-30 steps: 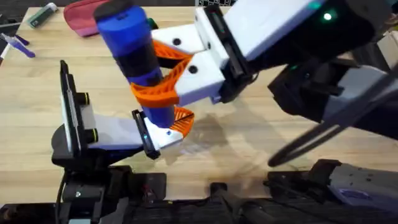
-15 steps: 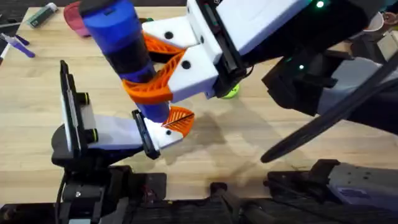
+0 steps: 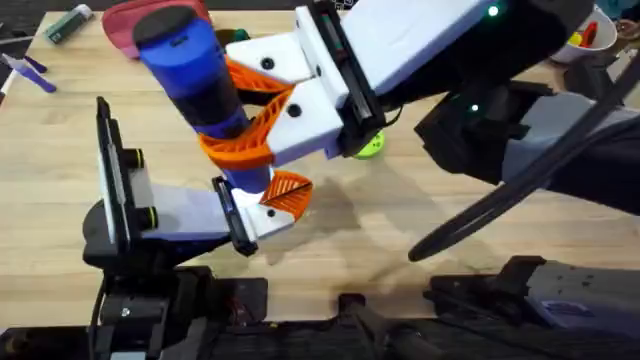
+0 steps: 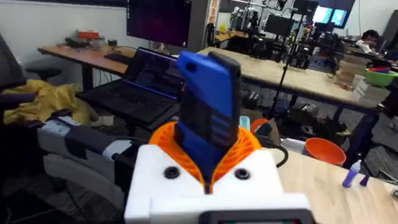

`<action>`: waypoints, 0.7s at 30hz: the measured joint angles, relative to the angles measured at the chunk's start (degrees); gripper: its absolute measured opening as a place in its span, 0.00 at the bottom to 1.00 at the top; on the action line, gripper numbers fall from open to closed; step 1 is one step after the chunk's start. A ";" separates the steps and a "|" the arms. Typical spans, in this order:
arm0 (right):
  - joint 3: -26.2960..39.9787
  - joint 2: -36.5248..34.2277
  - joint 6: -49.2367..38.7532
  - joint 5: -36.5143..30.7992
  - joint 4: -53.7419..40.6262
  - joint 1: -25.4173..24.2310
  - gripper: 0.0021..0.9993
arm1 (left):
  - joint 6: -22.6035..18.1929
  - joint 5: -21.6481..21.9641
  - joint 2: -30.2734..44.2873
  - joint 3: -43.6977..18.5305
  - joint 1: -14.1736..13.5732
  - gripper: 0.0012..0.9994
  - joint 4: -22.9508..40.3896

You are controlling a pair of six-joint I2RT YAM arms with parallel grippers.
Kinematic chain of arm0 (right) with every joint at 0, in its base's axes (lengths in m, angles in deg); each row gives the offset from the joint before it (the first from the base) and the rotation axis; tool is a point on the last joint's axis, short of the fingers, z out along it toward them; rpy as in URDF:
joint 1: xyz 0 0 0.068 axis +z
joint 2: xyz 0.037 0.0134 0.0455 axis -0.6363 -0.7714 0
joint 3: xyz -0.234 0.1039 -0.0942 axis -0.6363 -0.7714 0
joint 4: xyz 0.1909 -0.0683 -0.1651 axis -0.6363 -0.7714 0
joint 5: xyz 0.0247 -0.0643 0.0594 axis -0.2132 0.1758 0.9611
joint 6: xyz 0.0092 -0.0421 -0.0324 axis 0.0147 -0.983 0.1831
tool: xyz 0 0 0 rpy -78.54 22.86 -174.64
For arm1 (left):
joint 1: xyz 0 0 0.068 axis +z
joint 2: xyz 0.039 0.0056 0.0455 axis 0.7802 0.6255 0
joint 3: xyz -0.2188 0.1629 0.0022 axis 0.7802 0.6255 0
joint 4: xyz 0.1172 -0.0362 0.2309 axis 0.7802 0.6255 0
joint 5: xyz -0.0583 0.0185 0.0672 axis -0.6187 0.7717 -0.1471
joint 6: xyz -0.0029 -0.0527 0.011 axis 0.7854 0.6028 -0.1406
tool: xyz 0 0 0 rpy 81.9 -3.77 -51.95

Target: Pick up the gripper from the table and insert it into the empty holder that is missing its gripper. Then pick up a screw, insert it into the mounting hole, and use the screwdriver to tighten it. Finally, clean up the table by picking up the vegetable and placing it into the bucket.

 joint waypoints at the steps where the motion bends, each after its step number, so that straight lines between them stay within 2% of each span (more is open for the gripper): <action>1: 0.00 0.00 -0.13 0.00 -0.02 0.00 0.02 | 0.02 0.00 0.01 0.00 0.00 0.02 -0.01; 21: 0.00 -1.13 -1.50 0.46 -0.22 0.00 0.02 | 0.04 0.00 0.01 0.00 0.00 0.02 -0.02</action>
